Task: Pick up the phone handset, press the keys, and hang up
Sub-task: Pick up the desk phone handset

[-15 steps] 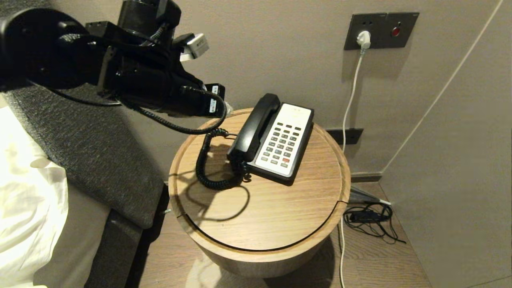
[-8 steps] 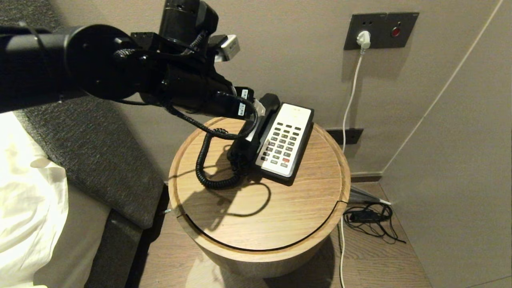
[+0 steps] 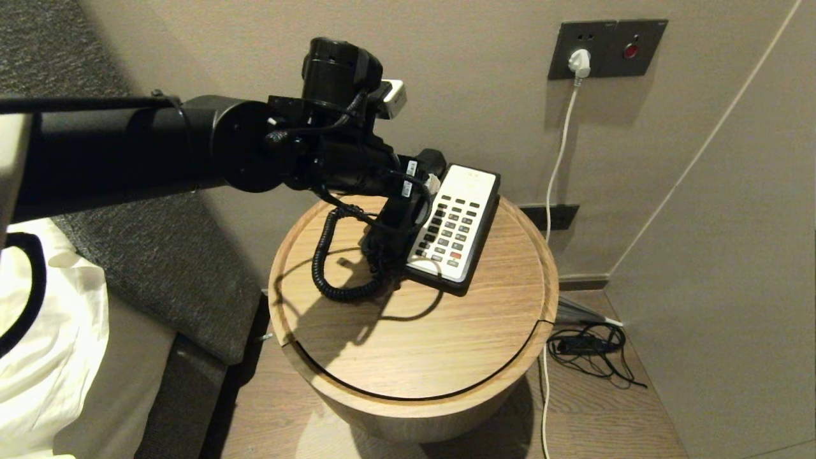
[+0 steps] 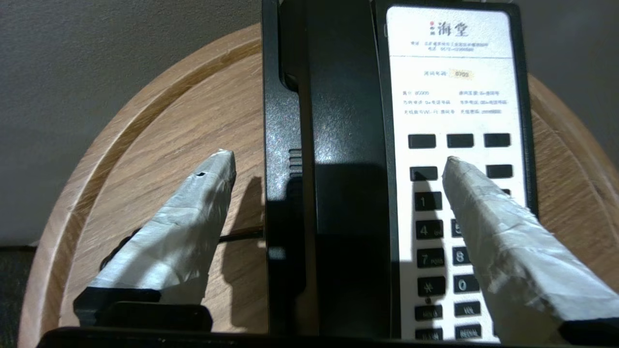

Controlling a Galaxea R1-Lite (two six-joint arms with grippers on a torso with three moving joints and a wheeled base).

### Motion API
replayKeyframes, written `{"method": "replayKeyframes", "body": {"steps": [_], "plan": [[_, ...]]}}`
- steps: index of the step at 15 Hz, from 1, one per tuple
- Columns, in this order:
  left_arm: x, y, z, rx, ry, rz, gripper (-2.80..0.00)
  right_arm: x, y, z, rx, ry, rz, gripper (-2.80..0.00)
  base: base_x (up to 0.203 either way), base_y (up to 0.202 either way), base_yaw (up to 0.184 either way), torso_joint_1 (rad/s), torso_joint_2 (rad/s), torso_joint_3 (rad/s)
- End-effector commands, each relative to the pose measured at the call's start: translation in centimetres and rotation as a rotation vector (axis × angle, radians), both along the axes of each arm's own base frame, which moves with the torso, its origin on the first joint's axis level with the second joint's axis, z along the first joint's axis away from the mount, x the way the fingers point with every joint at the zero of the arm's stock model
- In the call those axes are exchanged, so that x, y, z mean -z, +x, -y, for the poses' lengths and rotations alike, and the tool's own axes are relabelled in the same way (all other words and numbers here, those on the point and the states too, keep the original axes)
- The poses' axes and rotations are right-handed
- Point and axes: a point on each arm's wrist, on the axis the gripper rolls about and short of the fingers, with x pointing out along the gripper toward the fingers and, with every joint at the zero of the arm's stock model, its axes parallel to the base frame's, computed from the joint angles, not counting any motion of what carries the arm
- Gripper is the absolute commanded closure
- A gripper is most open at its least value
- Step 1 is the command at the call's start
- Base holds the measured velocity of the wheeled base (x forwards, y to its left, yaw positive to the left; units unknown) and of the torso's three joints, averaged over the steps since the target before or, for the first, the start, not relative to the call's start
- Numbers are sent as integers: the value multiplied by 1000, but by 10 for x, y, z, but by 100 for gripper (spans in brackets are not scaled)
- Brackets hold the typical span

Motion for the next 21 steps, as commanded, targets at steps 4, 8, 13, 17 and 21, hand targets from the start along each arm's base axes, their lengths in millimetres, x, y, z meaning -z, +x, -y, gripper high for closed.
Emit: {"method": "replayKeyframes", "body": {"steps": [4, 8, 13, 17, 21], "plan": [[12, 8, 5, -21, 19, -12, -280, 0, 0, 0, 0, 0, -2, 0, 0, 0, 0, 0, 0, 0], [18, 14, 7, -23, 25, -21, -280, 0, 0, 0, 0, 0, -2, 0, 0, 0, 0, 0, 0, 0], [18, 17, 9, -51, 22, 0, 0, 0, 0, 0, 0, 0, -2, 0, 0, 0, 0, 0, 0, 0], [16, 16, 7, -55, 16, 1, 0, 0, 0, 0, 0, 0, -2, 0, 0, 0, 0, 0, 0, 0], [-6, 1, -1, -51, -11, 37, 0, 0, 0, 0, 0, 0, -2, 0, 0, 0, 0, 0, 0, 0]]}}
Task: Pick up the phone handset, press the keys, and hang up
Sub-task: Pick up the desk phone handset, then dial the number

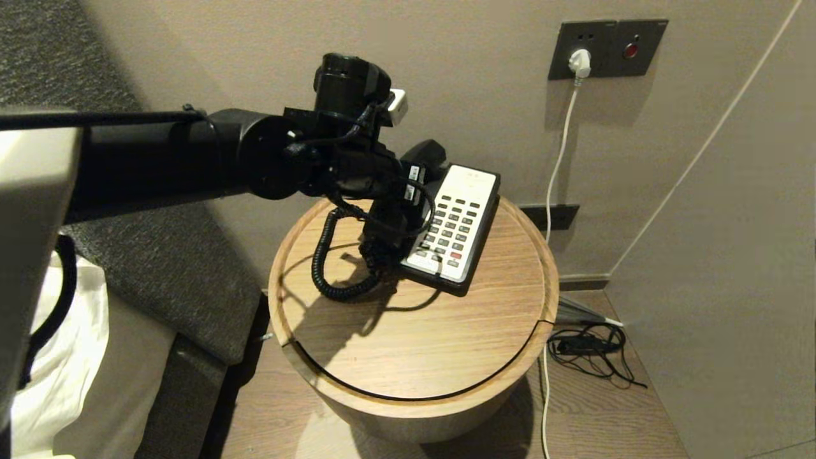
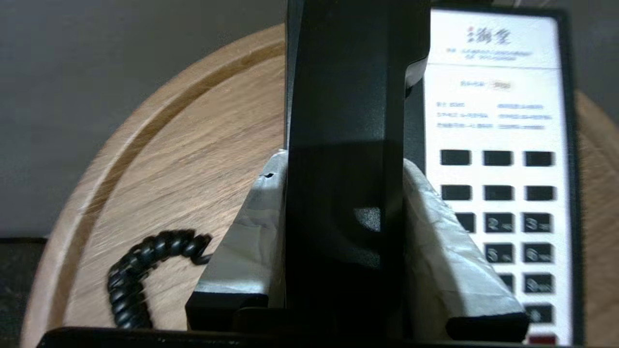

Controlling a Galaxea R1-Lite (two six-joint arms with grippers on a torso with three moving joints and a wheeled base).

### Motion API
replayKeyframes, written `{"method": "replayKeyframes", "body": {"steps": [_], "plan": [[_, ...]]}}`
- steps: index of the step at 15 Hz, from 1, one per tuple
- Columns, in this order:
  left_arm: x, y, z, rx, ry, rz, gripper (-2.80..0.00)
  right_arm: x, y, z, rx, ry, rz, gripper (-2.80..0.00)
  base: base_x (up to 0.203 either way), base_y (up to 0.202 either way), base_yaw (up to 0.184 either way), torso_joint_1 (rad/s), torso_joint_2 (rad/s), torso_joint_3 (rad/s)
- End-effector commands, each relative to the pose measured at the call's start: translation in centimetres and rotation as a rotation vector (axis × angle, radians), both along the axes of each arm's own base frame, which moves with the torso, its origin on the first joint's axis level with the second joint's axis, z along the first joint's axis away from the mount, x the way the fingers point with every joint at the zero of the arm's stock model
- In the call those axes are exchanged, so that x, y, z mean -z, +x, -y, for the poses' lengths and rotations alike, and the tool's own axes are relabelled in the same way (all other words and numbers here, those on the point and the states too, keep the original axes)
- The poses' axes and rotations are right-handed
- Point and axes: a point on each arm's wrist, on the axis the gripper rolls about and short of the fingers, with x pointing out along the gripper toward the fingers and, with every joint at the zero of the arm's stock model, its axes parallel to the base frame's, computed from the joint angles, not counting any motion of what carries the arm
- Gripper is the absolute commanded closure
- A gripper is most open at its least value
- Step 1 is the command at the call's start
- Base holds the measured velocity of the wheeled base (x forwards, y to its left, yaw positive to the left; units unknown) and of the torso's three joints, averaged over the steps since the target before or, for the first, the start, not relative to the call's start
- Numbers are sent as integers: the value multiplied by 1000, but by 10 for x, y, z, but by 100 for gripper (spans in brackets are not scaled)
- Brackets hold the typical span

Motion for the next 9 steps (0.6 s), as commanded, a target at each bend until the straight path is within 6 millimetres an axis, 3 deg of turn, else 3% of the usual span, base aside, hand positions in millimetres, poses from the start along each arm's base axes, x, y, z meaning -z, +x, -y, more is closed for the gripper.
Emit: {"method": "replayKeyframes", "body": {"steps": [1, 5, 9], "plan": [[-20, -14, -9, 1, -25, 35, 0, 0, 0, 0, 0, 0, -2, 0, 0, 0, 0, 0, 0, 0], [-65, -53, -37, 0, -87, 124, 0, 0, 0, 0, 0, -1, -7, 0, 0, 0, 0, 0, 0, 0], [-109, -124, -87, 9, -159, 226, 0, 1, 0, 0, -3, 1, -2, 0, 0, 0, 0, 0, 0, 0]]}}
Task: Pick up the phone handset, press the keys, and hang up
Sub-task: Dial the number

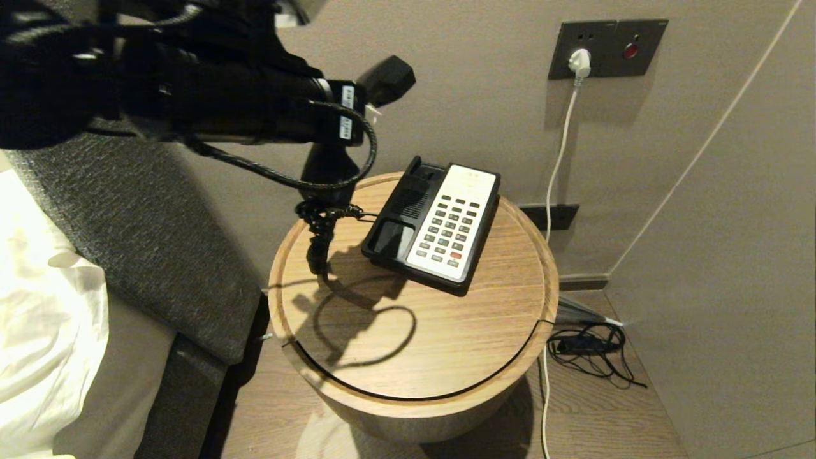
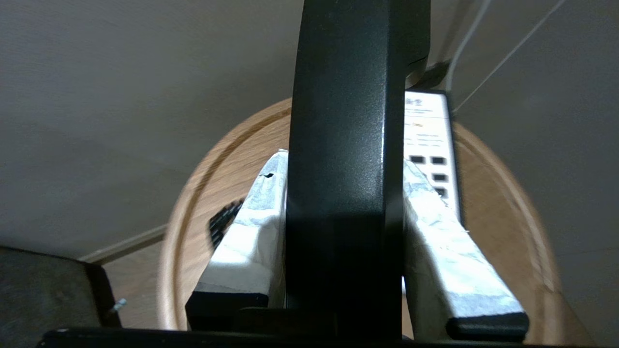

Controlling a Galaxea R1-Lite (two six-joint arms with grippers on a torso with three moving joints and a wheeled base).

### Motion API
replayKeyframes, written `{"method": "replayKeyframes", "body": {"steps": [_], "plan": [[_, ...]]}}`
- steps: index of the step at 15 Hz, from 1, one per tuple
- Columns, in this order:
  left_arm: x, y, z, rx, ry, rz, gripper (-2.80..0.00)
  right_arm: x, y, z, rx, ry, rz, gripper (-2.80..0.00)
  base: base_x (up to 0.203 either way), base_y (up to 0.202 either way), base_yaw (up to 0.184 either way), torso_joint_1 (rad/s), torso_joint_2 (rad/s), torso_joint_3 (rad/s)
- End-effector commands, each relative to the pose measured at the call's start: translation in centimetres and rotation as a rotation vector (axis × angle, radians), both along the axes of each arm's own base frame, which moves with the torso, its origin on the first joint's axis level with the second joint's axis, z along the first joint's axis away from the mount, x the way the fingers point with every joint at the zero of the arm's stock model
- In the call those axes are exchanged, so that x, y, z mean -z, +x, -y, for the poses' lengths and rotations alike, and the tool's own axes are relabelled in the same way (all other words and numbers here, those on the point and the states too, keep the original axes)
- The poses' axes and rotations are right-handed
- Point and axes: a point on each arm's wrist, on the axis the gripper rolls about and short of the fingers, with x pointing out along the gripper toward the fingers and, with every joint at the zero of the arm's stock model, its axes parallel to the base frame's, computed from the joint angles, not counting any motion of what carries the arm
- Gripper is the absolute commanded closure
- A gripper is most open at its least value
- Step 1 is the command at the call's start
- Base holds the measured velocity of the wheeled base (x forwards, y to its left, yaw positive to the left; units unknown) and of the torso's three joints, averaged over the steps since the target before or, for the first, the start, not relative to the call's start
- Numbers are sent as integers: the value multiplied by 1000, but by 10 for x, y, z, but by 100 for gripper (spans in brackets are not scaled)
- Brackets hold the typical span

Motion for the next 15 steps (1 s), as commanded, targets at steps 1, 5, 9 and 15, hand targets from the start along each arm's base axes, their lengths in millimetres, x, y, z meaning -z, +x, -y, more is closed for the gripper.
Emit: {"method": "replayKeyframes", "body": {"steps": [1, 5, 9, 15], "plan": [[-33, -56, -39, 5, -69, 99, 0, -2, 0, 0, 0, 7, 13, 0, 0, 0, 0, 0, 0, 0], [-43, -135, -94, 12, -115, 147, 0, -97, -26, -1, -16, 56, 166, 0, 0, 0, 0, 0, 0, 0], [-26, -177, -123, -1, -235, 62, 0, -245, -3, -1, -42, 107, 141, 0, 0, 0, 0, 0, 0, 0], [-16, -165, -116, -4, -245, 14, 0, -269, 197, -29, -271, 129, -385, 0, 0, 0, 0, 0, 0, 0]]}}
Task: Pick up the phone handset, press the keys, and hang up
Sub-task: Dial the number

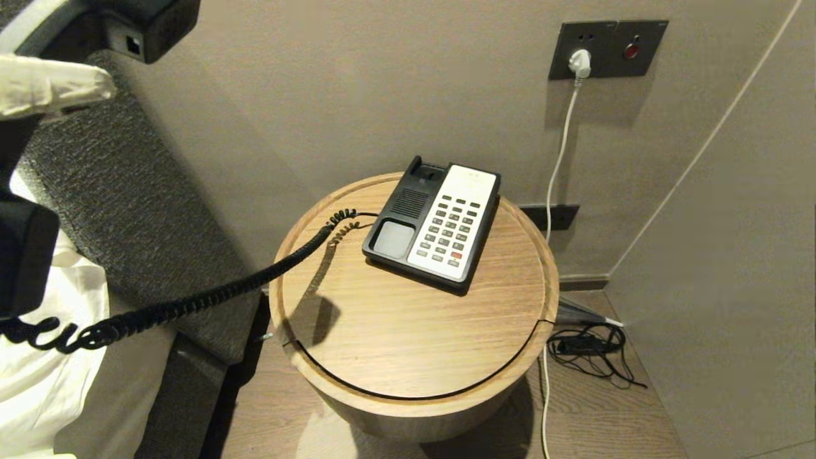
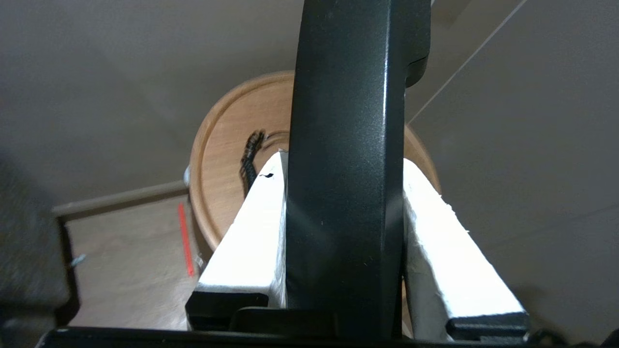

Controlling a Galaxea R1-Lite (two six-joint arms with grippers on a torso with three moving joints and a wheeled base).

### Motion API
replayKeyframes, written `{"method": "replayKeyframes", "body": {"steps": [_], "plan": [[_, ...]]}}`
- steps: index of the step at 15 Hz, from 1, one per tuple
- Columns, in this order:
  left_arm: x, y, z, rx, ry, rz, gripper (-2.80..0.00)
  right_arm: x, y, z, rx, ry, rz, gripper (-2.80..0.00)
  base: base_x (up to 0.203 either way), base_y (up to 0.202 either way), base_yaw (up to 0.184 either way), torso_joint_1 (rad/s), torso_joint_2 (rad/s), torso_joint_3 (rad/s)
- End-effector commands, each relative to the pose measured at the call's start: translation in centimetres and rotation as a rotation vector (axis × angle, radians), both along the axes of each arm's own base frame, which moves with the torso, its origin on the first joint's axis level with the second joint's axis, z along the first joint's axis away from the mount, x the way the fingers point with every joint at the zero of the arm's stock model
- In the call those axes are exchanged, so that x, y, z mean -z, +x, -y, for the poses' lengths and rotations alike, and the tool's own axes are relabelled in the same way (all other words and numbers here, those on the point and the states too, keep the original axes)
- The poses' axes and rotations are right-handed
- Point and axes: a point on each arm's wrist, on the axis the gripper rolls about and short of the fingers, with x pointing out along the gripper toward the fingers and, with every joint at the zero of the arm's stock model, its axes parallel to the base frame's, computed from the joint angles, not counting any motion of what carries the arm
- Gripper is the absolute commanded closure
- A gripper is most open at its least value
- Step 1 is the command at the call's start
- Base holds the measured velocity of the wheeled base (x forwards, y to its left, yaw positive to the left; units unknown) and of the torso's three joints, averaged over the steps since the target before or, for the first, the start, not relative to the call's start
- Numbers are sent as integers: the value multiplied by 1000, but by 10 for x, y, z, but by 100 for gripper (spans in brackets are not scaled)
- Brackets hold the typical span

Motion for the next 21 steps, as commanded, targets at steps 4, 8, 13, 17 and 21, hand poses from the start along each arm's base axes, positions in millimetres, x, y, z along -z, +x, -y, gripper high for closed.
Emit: {"method": "replayKeyframes", "body": {"steps": [4, 8, 13, 17, 21], "plan": [[5, 15, 9, 2, -20, -60, 0, 55, 167, -84, -231, -30, -392, 0, 0, 0, 0, 0, 0, 0], [17, 19, 12, -4, -7, -101, 0, 58, 198, -150, -234, 36, -410, 0, 0, 0, 0, 0, 0, 0], [18, 22, 13, -3, -11, -96, 0, 95, 207, -199, -200, -76, -458, 0, 0, 0, 0, 0, 0, 0], [20, 21, 13, -2, -13, -92, 0, 96, 210, -214, -245, -45, -404, 0, 0, 0, 0, 0, 0, 0], [22, 22, 13, 2, -12, -100, 0, 97, 212, -215, -247, -45, -404, 0, 0, 0, 0, 0, 0, 0]]}}
